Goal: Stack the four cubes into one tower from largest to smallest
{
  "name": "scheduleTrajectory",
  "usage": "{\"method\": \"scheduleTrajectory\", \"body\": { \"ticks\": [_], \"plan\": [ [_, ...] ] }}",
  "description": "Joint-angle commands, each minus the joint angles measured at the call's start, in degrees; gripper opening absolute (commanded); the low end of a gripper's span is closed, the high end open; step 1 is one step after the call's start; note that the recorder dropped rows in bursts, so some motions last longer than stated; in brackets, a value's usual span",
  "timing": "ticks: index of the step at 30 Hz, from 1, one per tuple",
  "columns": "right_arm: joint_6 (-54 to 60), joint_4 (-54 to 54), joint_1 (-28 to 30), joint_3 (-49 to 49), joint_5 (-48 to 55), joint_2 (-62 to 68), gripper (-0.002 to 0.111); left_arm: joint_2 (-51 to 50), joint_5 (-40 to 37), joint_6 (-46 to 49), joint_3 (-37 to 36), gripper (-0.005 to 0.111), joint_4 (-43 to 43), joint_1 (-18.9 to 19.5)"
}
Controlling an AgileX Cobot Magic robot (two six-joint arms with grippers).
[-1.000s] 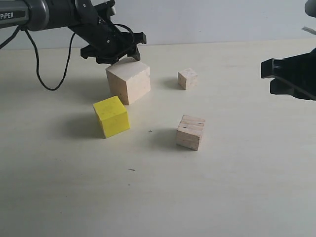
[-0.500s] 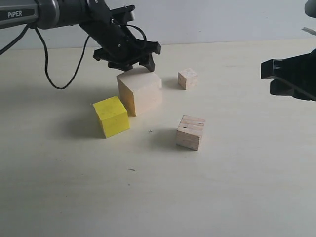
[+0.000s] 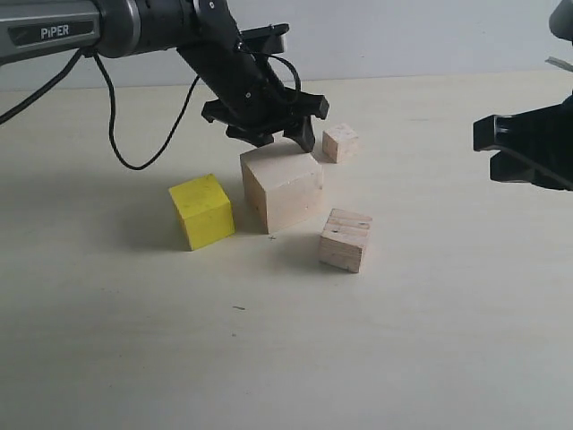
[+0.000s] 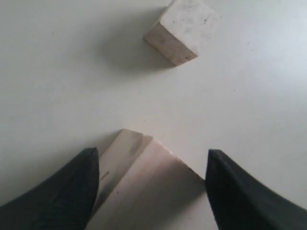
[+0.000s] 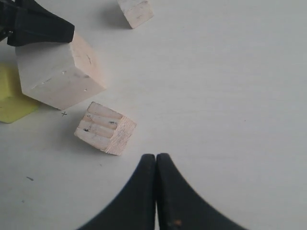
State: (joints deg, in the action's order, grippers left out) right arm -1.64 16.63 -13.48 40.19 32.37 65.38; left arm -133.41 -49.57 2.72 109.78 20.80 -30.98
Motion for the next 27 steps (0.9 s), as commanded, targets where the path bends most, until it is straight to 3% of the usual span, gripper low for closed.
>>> {"method": "scheduleTrajectory", "body": {
  "ticks": [1, 5, 12, 20, 27],
  "plan": [
    [0.60, -0.06, -0.24, 0.18, 0.53, -0.10, 0.000, -0.50, -9.05, -0.37, -1.01, 0.059, -7.45, -0.28],
    [0.60, -0.06, -0.24, 0.18, 0.53, -0.10, 0.000, 1.24, -10.88, -0.37, -1.01, 0.048, -12.95, -0.28],
    [0.60, -0.06, -0.24, 0.18, 0.53, -0.10, 0.000, 4.88, -11.64, 1.66, -1.01, 0.055, -13.69, -0.28],
    [0.60, -0.06, -0.24, 0.18, 0.62, -0.10, 0.000, 10.15, -13.69, 4.78, -1.01, 0.055, -13.79, -0.28],
    [0.60, -0.06, -0.24, 0.18, 0.96, -0.10, 0.000, 13.87, -20.39, 2.78, -1.28, 0.055, -13.93, -0.28]
  ]
}}
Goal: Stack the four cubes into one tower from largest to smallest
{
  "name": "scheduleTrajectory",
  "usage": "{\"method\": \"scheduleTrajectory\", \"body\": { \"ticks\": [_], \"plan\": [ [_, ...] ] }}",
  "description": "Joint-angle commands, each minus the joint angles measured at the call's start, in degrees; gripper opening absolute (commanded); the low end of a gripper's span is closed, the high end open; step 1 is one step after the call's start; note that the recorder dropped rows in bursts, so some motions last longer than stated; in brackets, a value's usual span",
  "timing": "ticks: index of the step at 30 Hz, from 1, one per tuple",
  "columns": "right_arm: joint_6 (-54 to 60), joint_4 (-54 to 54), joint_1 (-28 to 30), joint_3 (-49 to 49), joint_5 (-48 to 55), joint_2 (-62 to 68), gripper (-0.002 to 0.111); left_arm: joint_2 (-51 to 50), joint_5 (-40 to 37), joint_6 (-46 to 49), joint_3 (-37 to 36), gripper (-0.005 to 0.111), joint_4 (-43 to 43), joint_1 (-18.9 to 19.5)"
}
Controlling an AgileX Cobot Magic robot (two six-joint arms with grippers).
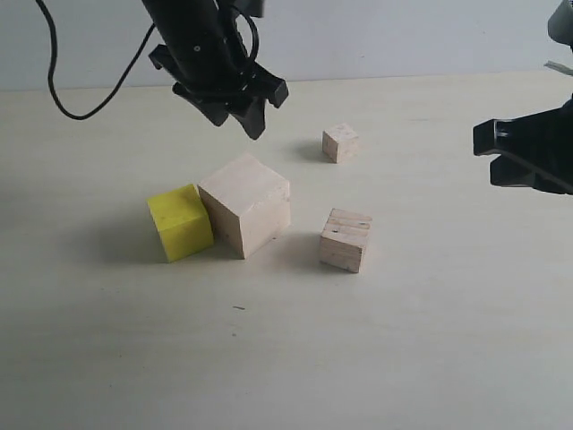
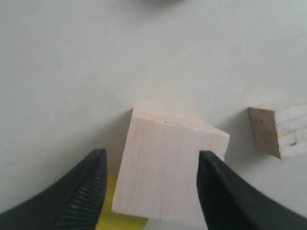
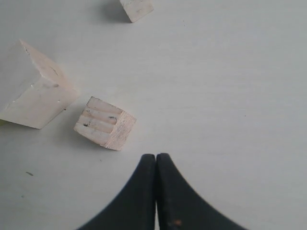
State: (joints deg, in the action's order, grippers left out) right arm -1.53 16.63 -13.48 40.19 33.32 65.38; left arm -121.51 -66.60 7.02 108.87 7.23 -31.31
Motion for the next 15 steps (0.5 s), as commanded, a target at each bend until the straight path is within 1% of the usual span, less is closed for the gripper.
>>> {"method": "scheduleTrajectory", "body": {
  "ticks": [1, 5, 9, 15],
  "plan": [
    [0.49, 0.17, -0.24, 0.18, 0.26, -0.10, 0.000, 2.12, -3.36, -1.65, -0.51, 0.055, -0.62, 0.05],
    [0.49, 0.21, -0.24, 0.18, 0.90, -0.10, 0.000, 3.65, -3.36, -1.87, -4.03, 0.055, -1.98, 0.05],
    [0.49, 0.36, -0.24, 0.18, 0.90, -0.10, 0.000, 6.26, -3.36, -1.87, -9.99, 0.055, -5.76, 0.05],
    [0.49, 0.75, -0.24, 0.18, 0.90, -0.10, 0.000, 9.11, -3.36, 0.50, -16.58, 0.055, -6.55, 0.49]
  ]
}}
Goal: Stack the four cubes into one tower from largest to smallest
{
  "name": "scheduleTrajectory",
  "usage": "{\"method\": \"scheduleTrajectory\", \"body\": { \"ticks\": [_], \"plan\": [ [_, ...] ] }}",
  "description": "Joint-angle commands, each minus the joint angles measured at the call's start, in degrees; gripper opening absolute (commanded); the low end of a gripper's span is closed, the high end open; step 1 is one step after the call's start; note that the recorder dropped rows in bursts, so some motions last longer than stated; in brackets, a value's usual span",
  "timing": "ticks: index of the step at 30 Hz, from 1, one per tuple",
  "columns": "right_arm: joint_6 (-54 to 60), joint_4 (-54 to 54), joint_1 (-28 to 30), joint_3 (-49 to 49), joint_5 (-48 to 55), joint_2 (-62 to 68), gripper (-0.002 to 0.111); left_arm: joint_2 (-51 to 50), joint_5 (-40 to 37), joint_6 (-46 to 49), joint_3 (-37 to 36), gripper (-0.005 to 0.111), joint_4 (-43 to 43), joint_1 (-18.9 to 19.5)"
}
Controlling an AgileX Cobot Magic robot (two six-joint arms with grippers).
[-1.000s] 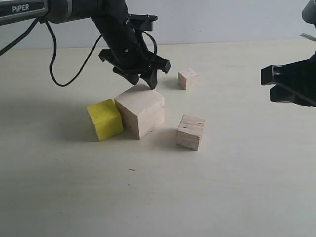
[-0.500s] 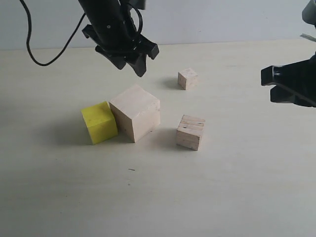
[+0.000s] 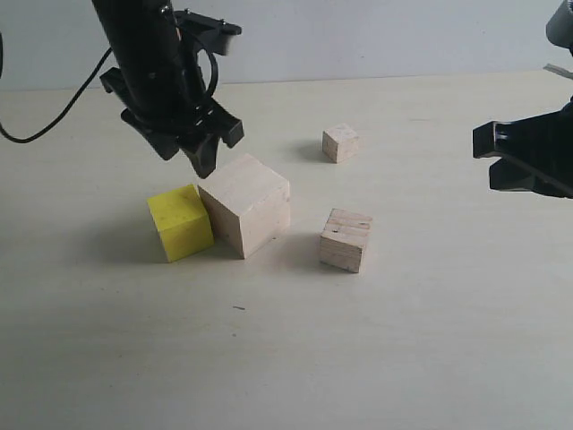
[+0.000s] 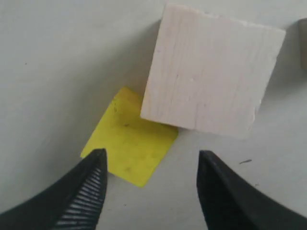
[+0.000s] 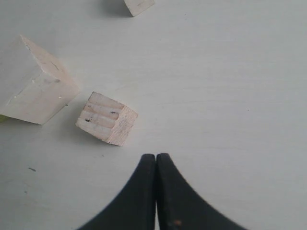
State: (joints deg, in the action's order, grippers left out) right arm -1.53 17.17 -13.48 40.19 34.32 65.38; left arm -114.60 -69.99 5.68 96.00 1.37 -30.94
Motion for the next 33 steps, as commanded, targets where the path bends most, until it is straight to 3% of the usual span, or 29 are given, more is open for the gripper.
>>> {"method": "scheduleTrajectory", "body": {
  "ticks": [1, 9, 33],
  "plan": [
    [0.49, 0.21, -0.24, 0.18, -0.10, -0.10, 0.000, 2.21, 0.03, 2.42, -4.48, 0.055, -0.69, 0.13],
    [1.53, 0.62, -0.24, 0.18, 0.01, -0.10, 0.000, 2.30, 2.80, 7.44, -9.19, 0.055, -1.37, 0.13],
    [1.97, 0.76, -0.24, 0.18, 0.34, -0.10, 0.000, -3.06, 20.57, 7.19, -9.34, 0.055, -2.91, 0.13]
  ]
}}
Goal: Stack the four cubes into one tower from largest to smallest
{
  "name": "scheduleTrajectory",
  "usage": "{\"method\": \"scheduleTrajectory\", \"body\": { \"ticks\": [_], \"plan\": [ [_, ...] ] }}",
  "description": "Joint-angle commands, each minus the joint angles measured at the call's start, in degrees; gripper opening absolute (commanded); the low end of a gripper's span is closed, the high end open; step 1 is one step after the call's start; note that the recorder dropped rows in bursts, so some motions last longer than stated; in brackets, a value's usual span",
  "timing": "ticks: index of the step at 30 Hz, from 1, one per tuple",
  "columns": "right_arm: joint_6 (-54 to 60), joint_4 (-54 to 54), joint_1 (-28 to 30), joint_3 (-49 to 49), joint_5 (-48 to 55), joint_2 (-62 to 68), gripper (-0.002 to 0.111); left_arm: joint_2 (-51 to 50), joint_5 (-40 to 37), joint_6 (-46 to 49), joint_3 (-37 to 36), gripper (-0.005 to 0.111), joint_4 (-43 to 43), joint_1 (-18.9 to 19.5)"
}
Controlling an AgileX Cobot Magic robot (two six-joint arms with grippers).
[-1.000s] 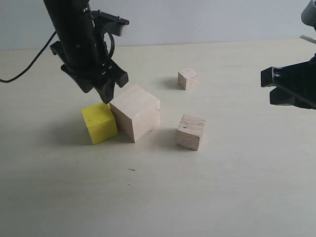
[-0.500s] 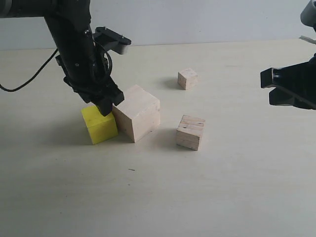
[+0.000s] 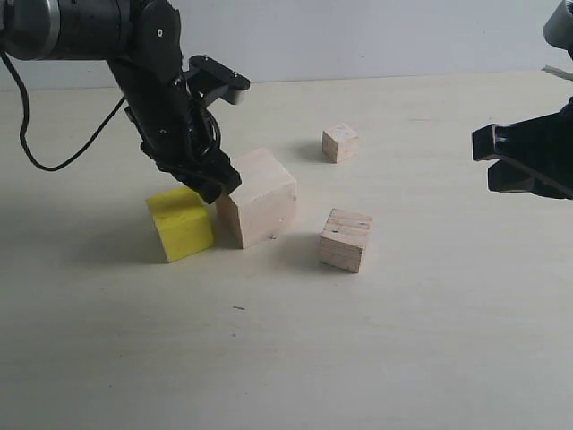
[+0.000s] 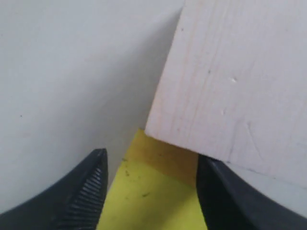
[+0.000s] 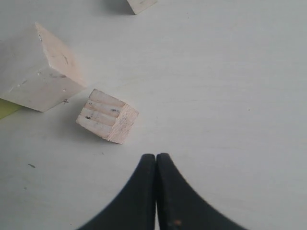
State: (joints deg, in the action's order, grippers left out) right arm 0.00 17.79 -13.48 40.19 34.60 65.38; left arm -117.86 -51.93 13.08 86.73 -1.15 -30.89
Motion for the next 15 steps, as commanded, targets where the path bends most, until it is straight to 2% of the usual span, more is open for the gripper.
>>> {"method": "scheduleTrajectory", "body": {
  "ticks": [1, 7, 15],
  "plan": [
    [0.44, 0.13, -0.24, 0.18, 0.06, -0.10, 0.000, 0.20, 3.05, -0.21, -0.07, 0.055, -0.84, 0.07],
    [0.44, 0.13, -0.24, 0.18, 0.06, -0.10, 0.000, 0.20, 5.36, -2.90, -0.07, 0.055, -5.56, 0.07],
    [0.44, 0.13, -0.24, 0.18, 0.06, -0.10, 0.000, 0.20, 7.72, -2.90, -0.07, 0.055, -5.82, 0.07]
  ]
}}
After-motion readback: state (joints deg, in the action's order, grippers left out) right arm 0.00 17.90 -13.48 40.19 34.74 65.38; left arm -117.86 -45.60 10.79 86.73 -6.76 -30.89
